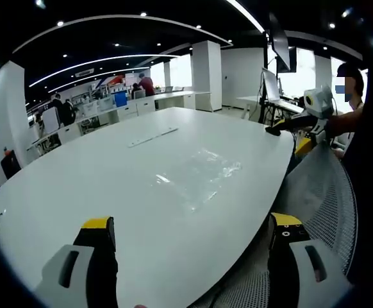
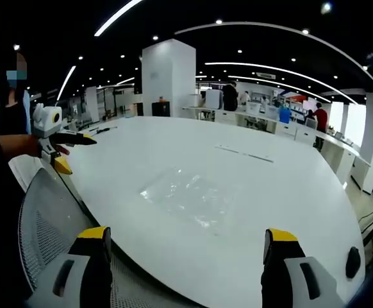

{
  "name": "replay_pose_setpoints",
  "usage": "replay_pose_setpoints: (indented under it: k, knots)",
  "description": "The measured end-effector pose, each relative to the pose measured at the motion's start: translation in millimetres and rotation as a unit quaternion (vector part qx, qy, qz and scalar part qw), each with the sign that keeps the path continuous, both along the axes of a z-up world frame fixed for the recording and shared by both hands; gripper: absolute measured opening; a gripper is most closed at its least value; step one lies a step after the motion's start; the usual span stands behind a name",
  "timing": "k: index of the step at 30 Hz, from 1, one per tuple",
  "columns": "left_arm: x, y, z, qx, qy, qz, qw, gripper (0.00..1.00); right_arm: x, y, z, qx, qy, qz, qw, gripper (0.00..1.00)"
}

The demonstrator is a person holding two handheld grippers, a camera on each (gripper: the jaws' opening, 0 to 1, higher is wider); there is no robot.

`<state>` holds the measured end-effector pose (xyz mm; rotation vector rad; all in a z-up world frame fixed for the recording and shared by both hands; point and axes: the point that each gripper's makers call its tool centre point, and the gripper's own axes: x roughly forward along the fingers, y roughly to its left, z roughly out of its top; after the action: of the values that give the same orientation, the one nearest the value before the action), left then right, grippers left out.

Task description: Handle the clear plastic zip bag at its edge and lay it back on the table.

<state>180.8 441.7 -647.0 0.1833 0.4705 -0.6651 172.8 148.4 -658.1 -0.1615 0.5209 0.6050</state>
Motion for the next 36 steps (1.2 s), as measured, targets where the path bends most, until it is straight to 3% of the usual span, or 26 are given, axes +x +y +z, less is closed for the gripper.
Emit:
replay_pose_setpoints:
  k: [36]
  knots:
    - [0.4,-1.8,1.5,0.006,0.002,-0.013,0.9999,0.99,-2.0,-2.4,0.5,-0.005,0.002,-0.005,1.0000,1.00]
